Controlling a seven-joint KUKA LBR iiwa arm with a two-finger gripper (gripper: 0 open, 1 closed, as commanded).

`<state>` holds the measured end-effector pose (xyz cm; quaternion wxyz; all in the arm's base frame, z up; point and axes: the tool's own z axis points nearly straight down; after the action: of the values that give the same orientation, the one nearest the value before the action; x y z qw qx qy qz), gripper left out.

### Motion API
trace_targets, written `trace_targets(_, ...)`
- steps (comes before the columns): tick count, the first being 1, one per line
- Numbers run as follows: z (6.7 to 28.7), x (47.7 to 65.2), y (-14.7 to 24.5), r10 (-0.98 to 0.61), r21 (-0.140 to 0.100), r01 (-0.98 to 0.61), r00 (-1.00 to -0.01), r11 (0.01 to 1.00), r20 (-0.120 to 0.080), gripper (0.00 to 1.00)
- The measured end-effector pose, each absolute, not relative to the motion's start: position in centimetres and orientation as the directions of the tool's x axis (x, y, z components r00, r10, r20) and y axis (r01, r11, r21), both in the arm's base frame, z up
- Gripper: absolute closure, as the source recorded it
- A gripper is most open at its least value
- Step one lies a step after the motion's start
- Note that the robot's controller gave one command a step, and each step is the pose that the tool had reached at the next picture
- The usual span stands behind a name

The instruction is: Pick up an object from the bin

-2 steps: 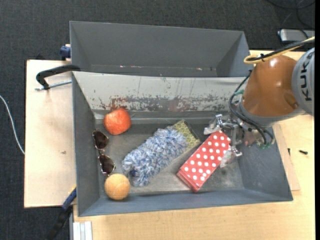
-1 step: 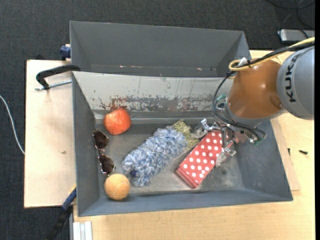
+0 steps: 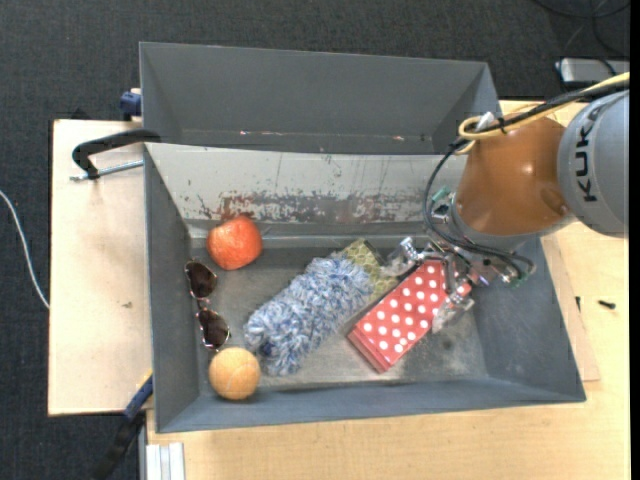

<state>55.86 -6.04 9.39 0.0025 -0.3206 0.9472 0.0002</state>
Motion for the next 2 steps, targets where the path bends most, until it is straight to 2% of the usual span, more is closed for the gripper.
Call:
trace_targets(1, 7.94, 56.08, -6.55, -0.619, 0.0, -0.619, -0.785, 0.785, -0.001, 1.0)
trace_targets(2, 7.94, 56.08, -6.56, -0.619, 0.0, -0.619, -0.785, 0.785, -0.001, 1.0)
